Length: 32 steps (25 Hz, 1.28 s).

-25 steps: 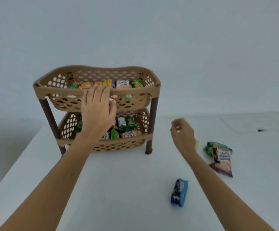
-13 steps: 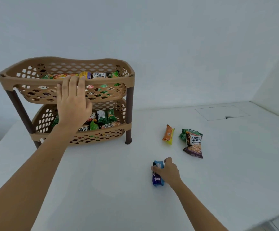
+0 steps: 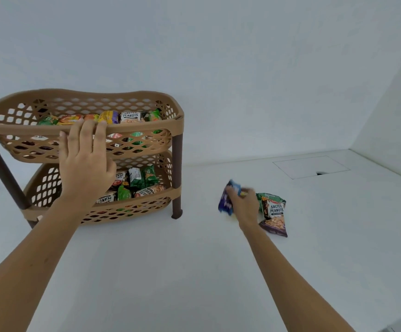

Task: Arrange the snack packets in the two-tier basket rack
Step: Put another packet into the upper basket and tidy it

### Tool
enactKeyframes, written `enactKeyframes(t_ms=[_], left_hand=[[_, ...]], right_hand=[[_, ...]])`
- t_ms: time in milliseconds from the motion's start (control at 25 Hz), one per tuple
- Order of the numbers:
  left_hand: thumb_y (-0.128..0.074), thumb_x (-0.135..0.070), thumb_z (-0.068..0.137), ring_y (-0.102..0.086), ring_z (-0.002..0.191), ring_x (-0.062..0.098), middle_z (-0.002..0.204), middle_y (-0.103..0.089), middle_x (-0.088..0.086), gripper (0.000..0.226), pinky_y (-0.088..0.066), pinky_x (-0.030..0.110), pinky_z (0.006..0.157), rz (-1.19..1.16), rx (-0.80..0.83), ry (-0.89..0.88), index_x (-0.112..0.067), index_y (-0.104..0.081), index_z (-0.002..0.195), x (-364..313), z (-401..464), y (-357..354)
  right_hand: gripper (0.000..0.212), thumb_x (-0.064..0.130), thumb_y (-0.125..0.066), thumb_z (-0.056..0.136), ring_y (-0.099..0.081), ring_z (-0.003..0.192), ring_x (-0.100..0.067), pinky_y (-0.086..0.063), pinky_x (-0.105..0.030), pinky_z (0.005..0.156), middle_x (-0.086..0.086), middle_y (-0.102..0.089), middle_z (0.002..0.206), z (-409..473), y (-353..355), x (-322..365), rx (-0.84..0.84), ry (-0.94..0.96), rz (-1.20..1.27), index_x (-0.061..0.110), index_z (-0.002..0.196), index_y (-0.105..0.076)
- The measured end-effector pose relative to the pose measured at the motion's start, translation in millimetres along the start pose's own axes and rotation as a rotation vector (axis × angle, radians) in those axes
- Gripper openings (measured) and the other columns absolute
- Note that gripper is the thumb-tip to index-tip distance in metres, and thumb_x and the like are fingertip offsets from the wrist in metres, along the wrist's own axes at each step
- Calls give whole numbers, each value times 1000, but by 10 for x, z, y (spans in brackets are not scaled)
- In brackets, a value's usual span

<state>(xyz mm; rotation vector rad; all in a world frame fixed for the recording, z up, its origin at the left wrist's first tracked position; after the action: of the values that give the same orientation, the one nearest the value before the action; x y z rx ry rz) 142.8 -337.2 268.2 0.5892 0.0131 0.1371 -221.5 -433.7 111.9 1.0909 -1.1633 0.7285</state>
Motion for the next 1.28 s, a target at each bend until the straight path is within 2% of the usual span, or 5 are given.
enactKeyframes(t_ms=[280, 440, 840, 1080, 1280], left_hand=[[-55, -15, 80, -33, 137, 32, 139, -47, 16, 59, -11, 48, 119, 17, -134, 60, -9, -41, 137, 33, 20, -83], [-54, -14, 80, -35, 135, 31, 134, -52, 15, 54, -13, 50, 119, 6, -212, 64, -9, -45, 133, 45, 20, -142], [-53, -18, 84, -35, 136, 29, 134, -53, 12, 52, -16, 50, 118, -39, -228, 61, -12, -44, 135, 95, 1, -225], [-52, -16, 83, -37, 134, 29, 131, -56, 14, 48, -16, 50, 118, -44, -202, 82, -10, -48, 131, 40, 21, -135], [-48, -19, 86, -54, 117, 26, 116, -65, 10, 35, -15, 50, 118, -128, -178, 54, -8, -62, 116, -85, 186, 67]], right_hand=[[33, 40, -66, 84, -69, 87, -20, -61, -41, 71, -6, -63, 93, 199, -485, 2434, 183, 433, 458, 32, 108, -45], [37, 36, -72, 80, -68, 82, -16, -56, -24, 57, -2, -64, 91, 153, -1269, 3162, 405, 591, 16, 21, 107, -52], [37, 27, -59, 93, -63, 87, -20, -51, -34, 93, -10, -65, 113, 59, -2441, 2730, 809, 467, -1355, 5, 123, -61], [28, 34, -59, 92, -55, 66, -15, -43, -24, 57, -3, -60, 78, 25, -2383, 2803, 742, 657, -1234, 8, 84, -65], [17, 23, -67, 85, -70, 86, -25, -57, -36, 82, -14, -72, 96, 314, -1643, 3062, 477, 646, -330, 8, 93, -66]])
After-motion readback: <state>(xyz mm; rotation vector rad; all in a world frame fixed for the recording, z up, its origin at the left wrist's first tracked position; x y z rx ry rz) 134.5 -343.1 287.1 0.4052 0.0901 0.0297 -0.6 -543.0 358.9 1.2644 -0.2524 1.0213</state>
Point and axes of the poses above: each hand's wrist, its own z-axis towards the middle knuckle, its own y-axis out of the back of the hand, x = y × z, the point moved 8 cm from there along z, towards the middle knuckle
